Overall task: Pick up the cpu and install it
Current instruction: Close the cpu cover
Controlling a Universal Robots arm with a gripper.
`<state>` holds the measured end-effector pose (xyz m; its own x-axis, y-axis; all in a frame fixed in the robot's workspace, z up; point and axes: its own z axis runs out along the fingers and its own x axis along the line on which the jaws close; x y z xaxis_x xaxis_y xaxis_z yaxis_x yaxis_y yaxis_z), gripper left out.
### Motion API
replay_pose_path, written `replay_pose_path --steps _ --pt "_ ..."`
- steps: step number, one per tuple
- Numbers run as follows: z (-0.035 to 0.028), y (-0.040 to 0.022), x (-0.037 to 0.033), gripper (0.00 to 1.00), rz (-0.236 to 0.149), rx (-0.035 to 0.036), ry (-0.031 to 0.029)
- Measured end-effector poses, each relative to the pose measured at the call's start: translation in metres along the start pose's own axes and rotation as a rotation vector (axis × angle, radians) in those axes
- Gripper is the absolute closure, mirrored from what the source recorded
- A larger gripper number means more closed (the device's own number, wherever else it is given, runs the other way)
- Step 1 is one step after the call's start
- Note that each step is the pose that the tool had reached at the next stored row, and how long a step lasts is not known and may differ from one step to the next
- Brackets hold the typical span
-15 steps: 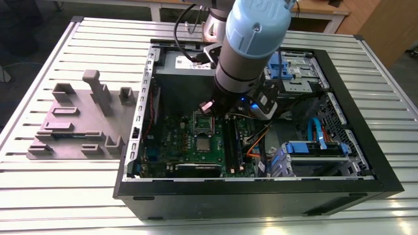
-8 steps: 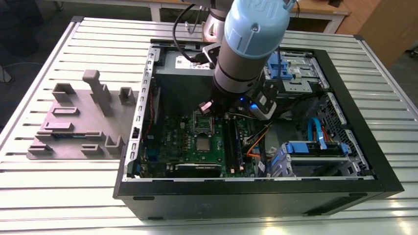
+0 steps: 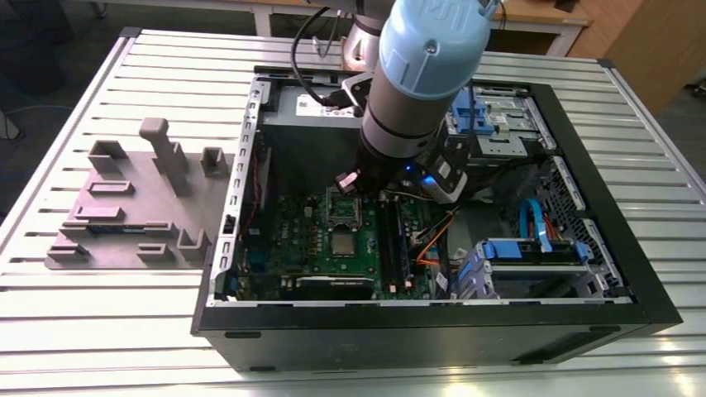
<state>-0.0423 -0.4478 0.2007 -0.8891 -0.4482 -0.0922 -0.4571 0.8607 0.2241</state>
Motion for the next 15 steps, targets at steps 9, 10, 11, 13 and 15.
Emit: replay_pose_path --steps 9,10,11,13,15 --pt "-0.0021 0.0003 -0.0001 0.89 -0.003 0.0008 0.0016" --pt "-0.0021 0.0003 -0.0001 0.89 -0.004 0.0007 0.0015" --pt "-0.0021 0.0004 -0.0001 0.89 -0.004 0.0007 0.0015" --pt "-0.0021 0.0004 -0.0001 0.89 -0.013 -0.0002 0.0037" --pt "-0.0021 0.0004 -0.0002 0.89 -0.045 -0.0032 0.0111"
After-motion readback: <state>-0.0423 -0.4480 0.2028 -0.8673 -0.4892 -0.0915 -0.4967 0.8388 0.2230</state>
